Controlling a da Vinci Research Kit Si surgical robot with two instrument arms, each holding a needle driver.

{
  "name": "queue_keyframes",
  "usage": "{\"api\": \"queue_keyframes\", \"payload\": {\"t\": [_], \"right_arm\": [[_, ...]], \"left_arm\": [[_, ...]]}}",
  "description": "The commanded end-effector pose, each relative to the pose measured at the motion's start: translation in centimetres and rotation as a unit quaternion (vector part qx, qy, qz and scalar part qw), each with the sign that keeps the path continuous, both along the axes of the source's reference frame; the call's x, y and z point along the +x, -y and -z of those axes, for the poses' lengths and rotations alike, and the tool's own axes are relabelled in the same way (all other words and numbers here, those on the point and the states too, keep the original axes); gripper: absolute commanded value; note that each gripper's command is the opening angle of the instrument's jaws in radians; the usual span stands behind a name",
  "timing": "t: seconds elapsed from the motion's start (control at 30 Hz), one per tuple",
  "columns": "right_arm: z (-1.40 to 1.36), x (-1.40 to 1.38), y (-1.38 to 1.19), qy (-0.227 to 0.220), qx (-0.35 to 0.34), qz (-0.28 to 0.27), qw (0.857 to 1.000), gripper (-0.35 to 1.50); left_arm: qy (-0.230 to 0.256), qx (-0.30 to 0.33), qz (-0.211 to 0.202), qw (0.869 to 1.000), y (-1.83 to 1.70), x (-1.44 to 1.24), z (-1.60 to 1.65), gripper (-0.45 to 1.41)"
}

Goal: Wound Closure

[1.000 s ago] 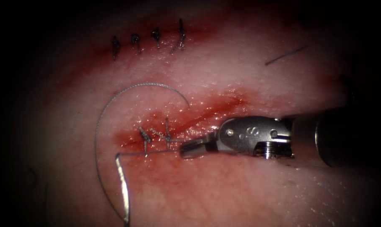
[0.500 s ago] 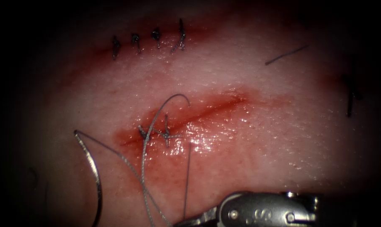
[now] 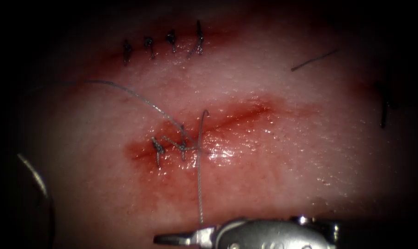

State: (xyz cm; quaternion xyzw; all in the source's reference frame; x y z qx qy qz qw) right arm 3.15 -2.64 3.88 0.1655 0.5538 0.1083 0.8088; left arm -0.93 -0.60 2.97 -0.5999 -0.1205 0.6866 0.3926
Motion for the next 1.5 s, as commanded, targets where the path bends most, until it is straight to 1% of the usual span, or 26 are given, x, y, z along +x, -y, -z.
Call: {"api": "queue_keyframes", "payload": {"t": [0.03, 0.1, 0.13, 0.17, 0.23, 0.33, 0.47, 0.6, 0.7, 0.8, 0.9, 1.0, 1.13, 1.17, 1.23, 1.27, 1.33, 1.43, 1.47, 1.5], "right_arm": [[-0.06, -0.07, -0.05, 0.000, -0.008, -0.009, 1.000, 1.23], [-0.02, -0.20, -0.14, -0.001, -0.011, -0.020, 1.000, 1.23], [0.02, -0.33, -0.24, -0.004, -0.022, -0.027, 0.999, 1.16], [0.02, -0.33, -0.24, -0.004, -0.022, -0.027, 0.999, 1.16], [0.01, -0.43, -0.33, -0.001, -0.033, -0.031, 0.999, 1.09], [-0.14, -0.51, -0.41, 0.010, -0.039, -0.044, 0.998, 1.09], [-0.53, -0.49, -0.43, 0.027, -0.052, -0.043, 0.997, 1.08], [-1.01, -0.47, -0.46, 0.054, -0.067, -0.035, 0.996, 1.04], [-1.27, -0.48, -0.51, 0.069, -0.060, -0.040, 0.995, 0.98], [-1.47, -0.47, -0.58, 0.078, -0.054, -0.050, 0.994, 0.94], [-1.54, -0.45, -0.59, 0.084, -0.054, -0.051, 0.994, 0.91], [-1.64, -0.37, -0.58, 0.085, -0.048, -0.051, 0.994, 0.89], [-1.68, -0.26, -0.55, 0.086, -0.045, -0.050, 0.994, 0.79], [-1.69, -0.23, -0.55, 0.086, -0.042, -0.051, 0.994, 0.74], [-1.69, -0.19, -0.55, 0.085, -0.040, -0.051, 0.994, 0.51], [-1.69, -0.14, -0.55, 0.086, -0.025, -0.055, 0.994, -0.35], [-1.68, -0.15, -0.54, 0.088, -0.013, -0.053, 0.995, -0.35], [-1.66, -0.20, -0.51, 0.101, -0.004, -0.040, 0.994, -0.35], [-1.61, -0.26, -0.48, 0.115, 0.000, -0.036, 0.993, -0.35], [-1.61, -0.26, -0.48, 0.115, 0.000, -0.036, 0.993, -0.35]], "left_arm": [[-0.004, -0.002, 0.004, 1.000, 0.04, 0.00, -0.03, -0.45], [-0.016, -0.009, 0.014, 1.000, -0.01, 0.13, 0.01, -0.45], [-0.027, -0.012, 0.023, 0.999, -0.05, 0.23, 0.02, -0.45], [-0.027, -0.012, 0.023, 0.999, -0.05, 0.23, 0.02, -0.45], [-0.037, -0.014, 0.030, 0.999, -0.07, 0.31, 0.02, -0.45], [-0.047, -0.015, 0.035, 0.998, -0.07, 0.34, 0.01, -0.45], [-0.041, -0.020, 0.033, 0.998, -0.04, 0.26, -0.01, -0.45], [-0.035, -0.025, 0.031, 0.999, 0.01, 0.16, -0.03, -0.45], [-0.037, -0.032, 0.030, 0.998, 0.03, 0.13, -0.04, -0.45], [-0.036, -0.039, 0.026, 0.998, 0.03, 0.15, -0.07, -0.45], [-0.037, -0.045, 0.024, 0.998, 0.04, 0.16, -0.08, -0.45], [-0.035, -0.049, 0.021, 0.998, 0.04, 0.16, -0.10, -0.45], [-0.035, -0.055, 0.019, 0.998, 0.05, 0.14, -0.10, -0.45], [-0.035, -0.056, 0.019, 0.998, 0.05, 0.13, -0.10, -0.45], [-0.035, -0.059, 0.018, 0.997, 0.05, 0.12, -0.11, -0.45], [-0.036, -0.064, 0.016, 0.997, 0.04, 0.09, -0.11, -0.45], [-0.035, -0.065, 0.016, 0.997, 0.03, 0.07, -0.12, -0.45], [-0.033, -0.065, 0.015, 0.997, 0.03, 0.06, -0.13, -0.45], [-0.029, -0.066, 0.013, 0.997, 0.01, 0.05, -0.15, -0.45], [-0.029, -0.066, 0.013, 0.997, 0.01, 0.05, -0.15, -0.45]]}}
